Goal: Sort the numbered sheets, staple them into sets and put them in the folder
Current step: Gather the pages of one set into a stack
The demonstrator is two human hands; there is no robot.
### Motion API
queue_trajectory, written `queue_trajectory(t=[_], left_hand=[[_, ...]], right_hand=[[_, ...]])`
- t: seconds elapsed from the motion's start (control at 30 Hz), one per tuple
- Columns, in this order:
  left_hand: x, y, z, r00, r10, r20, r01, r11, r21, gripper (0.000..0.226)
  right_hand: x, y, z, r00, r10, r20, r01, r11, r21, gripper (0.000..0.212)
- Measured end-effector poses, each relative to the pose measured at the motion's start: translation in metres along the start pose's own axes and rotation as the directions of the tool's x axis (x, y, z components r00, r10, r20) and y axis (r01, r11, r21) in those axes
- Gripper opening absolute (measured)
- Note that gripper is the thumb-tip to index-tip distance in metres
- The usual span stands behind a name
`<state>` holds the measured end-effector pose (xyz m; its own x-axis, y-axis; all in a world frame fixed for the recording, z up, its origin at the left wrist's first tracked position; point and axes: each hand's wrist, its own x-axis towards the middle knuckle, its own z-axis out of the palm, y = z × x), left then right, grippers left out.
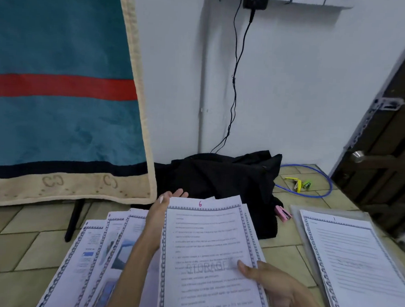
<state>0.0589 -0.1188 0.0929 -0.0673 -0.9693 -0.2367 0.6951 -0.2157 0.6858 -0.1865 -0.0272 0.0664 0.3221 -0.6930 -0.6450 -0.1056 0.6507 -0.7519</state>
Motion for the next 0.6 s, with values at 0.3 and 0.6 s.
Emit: queue_trajectory(t=[0.3,0.6], left_hand=[[0.002,-0.044,0.012,0.974,-0.217,-0.069,0.216,0.976,-0.021,0.029],[0.021,-0.050,0.010,0.964,-0.254,-0.075,0.258,0.965,0.051,0.031]], right_hand=[[-0.002,0.013,-0.019,0.959,-0.217,-0.184,0.249,0.953,0.175,0.043],[0.016,0.006,-0.028,0.928,-0.239,-0.287,0.282,0.952,0.118,0.025]])
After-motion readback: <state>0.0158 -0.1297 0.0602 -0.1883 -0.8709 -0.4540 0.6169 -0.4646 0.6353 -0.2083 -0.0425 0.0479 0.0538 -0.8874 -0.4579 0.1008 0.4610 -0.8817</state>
